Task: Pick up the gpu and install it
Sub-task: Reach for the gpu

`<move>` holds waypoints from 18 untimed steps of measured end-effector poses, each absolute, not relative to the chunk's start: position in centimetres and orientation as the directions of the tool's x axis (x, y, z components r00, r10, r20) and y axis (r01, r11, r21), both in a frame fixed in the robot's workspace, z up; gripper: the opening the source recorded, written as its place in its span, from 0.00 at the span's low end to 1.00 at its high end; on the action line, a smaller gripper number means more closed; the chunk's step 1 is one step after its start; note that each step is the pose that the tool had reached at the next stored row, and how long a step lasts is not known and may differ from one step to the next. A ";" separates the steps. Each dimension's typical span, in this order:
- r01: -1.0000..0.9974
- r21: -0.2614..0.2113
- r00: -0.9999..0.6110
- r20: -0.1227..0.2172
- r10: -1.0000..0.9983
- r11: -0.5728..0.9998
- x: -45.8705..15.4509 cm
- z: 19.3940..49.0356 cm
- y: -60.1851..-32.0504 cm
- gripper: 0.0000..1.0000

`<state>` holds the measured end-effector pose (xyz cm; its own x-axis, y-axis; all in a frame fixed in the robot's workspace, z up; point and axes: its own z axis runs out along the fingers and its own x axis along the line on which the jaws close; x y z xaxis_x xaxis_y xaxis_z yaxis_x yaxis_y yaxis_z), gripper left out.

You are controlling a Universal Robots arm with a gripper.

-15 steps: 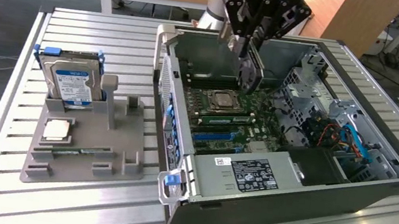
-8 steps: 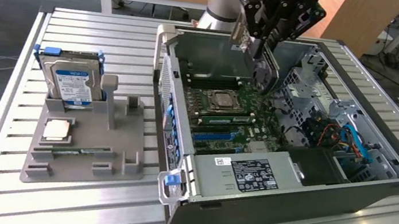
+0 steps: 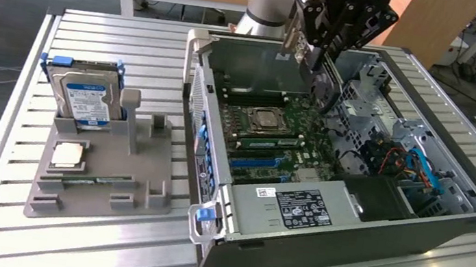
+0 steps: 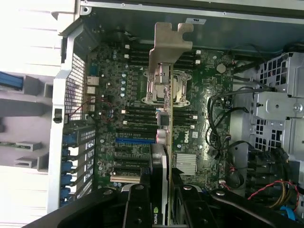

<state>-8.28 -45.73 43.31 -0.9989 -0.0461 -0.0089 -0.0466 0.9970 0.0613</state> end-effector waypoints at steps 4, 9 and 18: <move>-0.043 0.061 -0.999 -0.009 -0.043 0.997 -8.2 43.3 -45.7 0.27; -0.021 0.061 -1.000 -0.009 -0.021 0.998 -7.9 43.3 -45.7 0.27; -0.019 0.061 -1.000 -0.009 -0.019 0.998 -7.9 43.2 -45.7 0.27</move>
<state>-7.91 -45.72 43.16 -0.9998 -0.0189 -0.0086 -0.0194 0.9979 0.0613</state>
